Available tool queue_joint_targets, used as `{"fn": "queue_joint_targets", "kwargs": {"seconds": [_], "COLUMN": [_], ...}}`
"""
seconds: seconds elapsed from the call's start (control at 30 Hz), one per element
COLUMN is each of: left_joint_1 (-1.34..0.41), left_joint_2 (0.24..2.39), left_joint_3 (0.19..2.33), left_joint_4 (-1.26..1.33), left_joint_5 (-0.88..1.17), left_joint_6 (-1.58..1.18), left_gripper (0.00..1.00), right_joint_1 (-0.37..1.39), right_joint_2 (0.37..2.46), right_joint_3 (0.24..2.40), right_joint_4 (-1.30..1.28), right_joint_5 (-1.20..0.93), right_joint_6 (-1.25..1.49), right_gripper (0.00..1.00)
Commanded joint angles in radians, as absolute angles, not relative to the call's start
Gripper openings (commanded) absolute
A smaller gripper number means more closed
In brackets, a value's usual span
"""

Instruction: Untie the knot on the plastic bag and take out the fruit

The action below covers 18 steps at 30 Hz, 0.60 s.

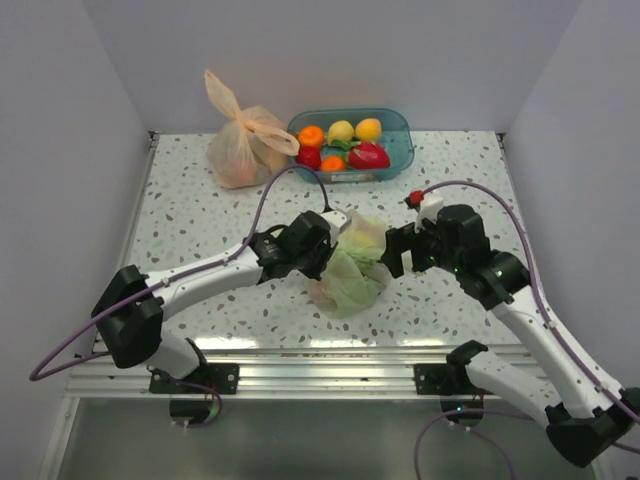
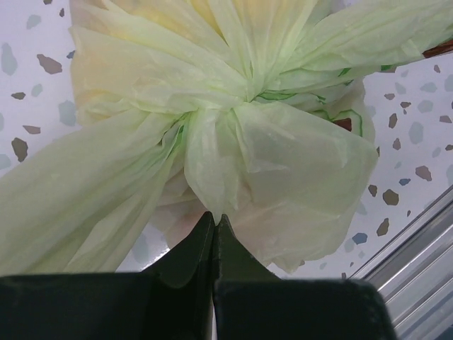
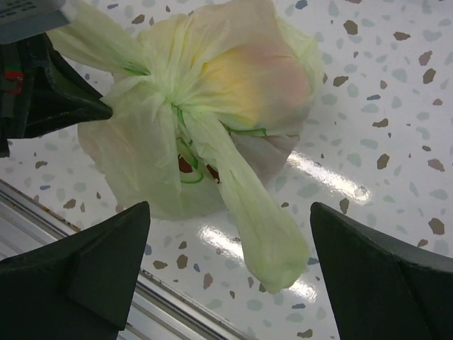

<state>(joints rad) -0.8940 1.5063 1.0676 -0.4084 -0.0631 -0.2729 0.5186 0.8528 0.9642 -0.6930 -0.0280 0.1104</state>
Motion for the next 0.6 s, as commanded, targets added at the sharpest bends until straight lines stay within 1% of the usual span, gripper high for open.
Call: {"fn": "queue_joint_targets", "kwargs": {"seconds": [0.0,0.03,0.13,0.17,0.2,0.3,0.47,0.57], "left_joint_1": [-0.893,-0.893,-0.893,-0.893,-0.893,-0.893,-0.893,-0.893], "left_joint_2": [1.453,1.450,1.431,1.414,1.408,1.396,1.402,1.402], "left_joint_3": [1.054,1.052,1.028,1.020,1.005,0.983,0.968,0.962], "left_joint_4": [-0.380,-0.391,-0.377,-0.370,-0.361,-0.330,-0.296,-0.282], "left_joint_5": [-0.098,-0.109,-0.109,-0.100,-0.095,-0.071,-0.052,-0.054], "left_joint_6": [-0.236,-0.233,-0.242,-0.248,-0.252,-0.271,-0.301,-0.313], "left_gripper": [0.00,0.00,0.00,0.00,0.00,0.00,0.00,0.00], "right_joint_1": [0.523,0.523,0.523,0.525,0.523,0.528,0.552,0.587], "right_joint_2": [0.960,1.019,1.112,1.168,1.193,1.287,1.362,1.400], "right_joint_3": [1.038,1.052,1.107,1.117,1.124,1.140,1.109,1.078], "right_joint_4": [-0.650,-0.638,-0.600,-0.583,-0.563,-0.490,-0.330,-0.278], "right_joint_5": [-0.124,-0.126,-0.118,-0.117,-0.114,-0.097,-0.063,0.021], "right_joint_6": [0.055,0.046,0.048,0.051,0.054,0.115,0.323,0.408], "right_gripper": [0.98,0.98,0.92,0.90,0.86,0.80,0.77,0.76]}}
